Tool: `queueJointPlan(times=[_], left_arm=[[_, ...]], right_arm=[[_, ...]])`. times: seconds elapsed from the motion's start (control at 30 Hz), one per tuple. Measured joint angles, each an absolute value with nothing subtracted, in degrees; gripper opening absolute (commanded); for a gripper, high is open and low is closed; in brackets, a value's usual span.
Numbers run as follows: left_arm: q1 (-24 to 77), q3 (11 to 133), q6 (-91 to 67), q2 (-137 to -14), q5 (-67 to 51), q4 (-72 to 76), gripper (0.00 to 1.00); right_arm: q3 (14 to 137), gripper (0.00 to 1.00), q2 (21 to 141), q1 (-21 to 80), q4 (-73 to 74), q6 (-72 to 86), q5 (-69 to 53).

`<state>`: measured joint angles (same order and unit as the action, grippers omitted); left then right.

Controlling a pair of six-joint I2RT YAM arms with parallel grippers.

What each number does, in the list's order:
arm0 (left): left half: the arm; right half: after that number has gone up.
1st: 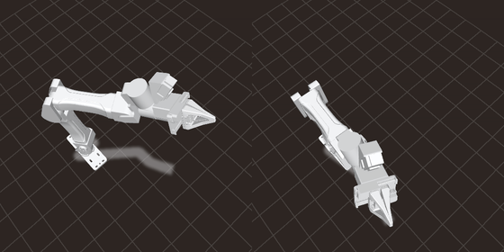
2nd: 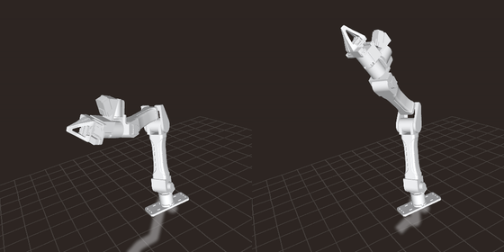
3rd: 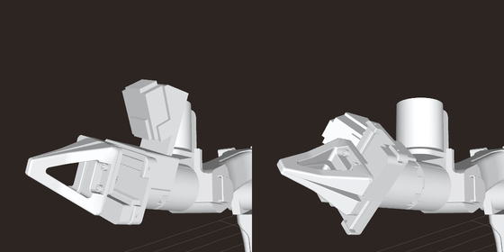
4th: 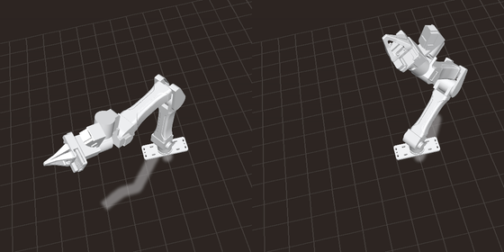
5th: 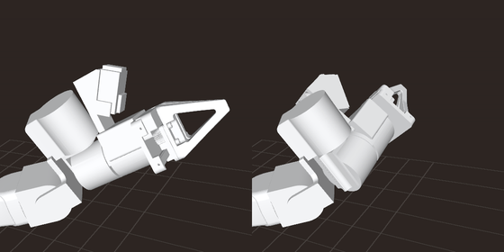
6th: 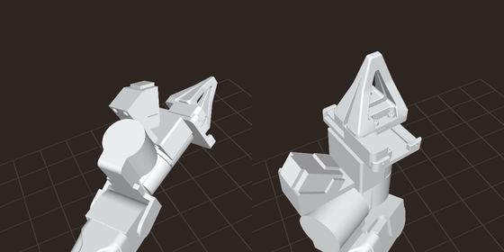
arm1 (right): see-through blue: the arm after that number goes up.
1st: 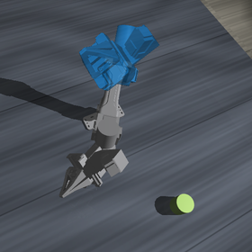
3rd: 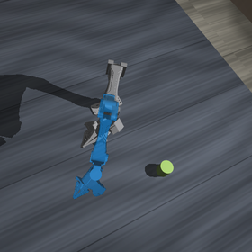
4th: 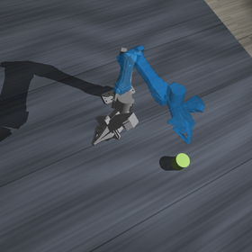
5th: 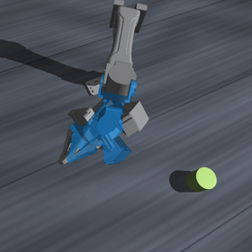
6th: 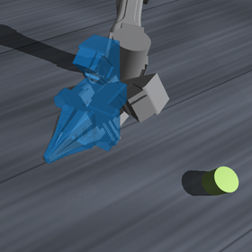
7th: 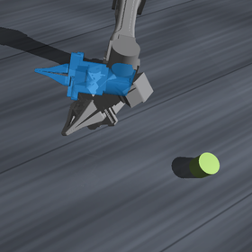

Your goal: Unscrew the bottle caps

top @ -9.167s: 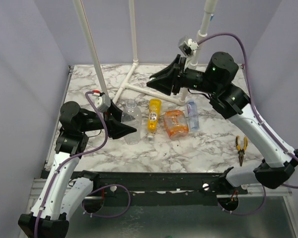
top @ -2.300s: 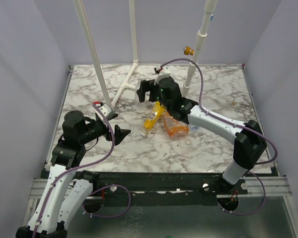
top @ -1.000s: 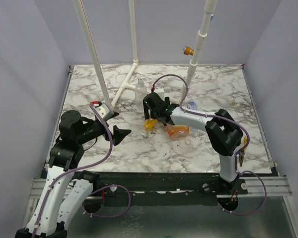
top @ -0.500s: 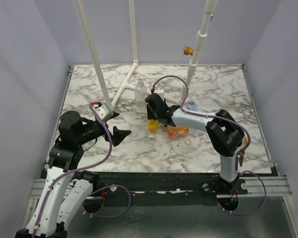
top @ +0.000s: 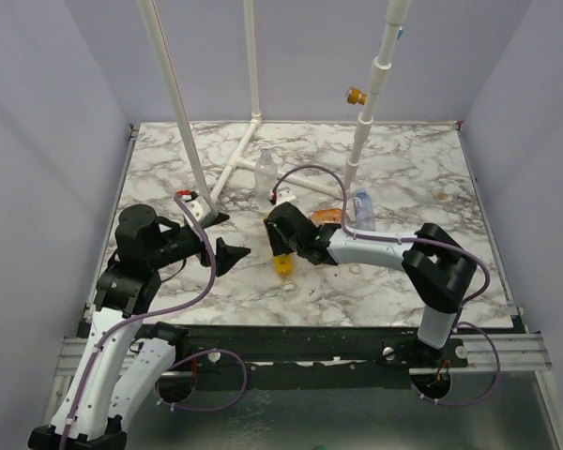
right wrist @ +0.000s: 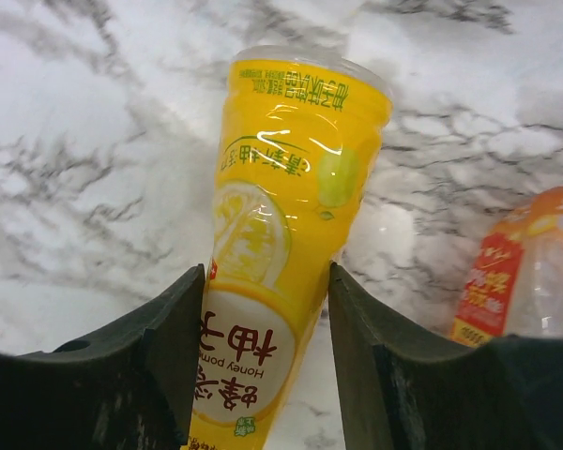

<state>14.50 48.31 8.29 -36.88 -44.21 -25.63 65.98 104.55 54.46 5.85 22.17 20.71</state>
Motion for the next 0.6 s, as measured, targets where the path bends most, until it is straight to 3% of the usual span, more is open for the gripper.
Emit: queueJointPlan(times=[0.13, 0.23, 0.33, 0.37, 0.6], left_arm=[[14.50, 48.31, 10.00, -36.75, -44.95, -25.65, 0.99], [14.50, 48.21, 11.60, -35.92, -45.52, -25.65, 0.99], [14.50, 48.10, 12.93, -34.81, -45.84, -25.69, 0.99], [14.50, 48.10, 13.23, -34.46, -45.93, -25.65, 0.99], [14.50, 47.33, 15.44, -34.35, -46.26, -25.82, 0.99]], right_arm=[[63.75, 0.42, 103.13, 55.75, 3.57, 20.58, 14.39], [62.11, 0.70, 102.26, 55.77, 1.74, 18.94, 8.75], [60.55, 0.93, 101.51, 55.61, 0.14, 17.50, 4.27], [60.01, 0.97, 101.32, 55.61, -0.08, 17.02, 3.22], [55.35, 0.97, 97.62, 55.61, -0.30, 16.49, -0.62]])
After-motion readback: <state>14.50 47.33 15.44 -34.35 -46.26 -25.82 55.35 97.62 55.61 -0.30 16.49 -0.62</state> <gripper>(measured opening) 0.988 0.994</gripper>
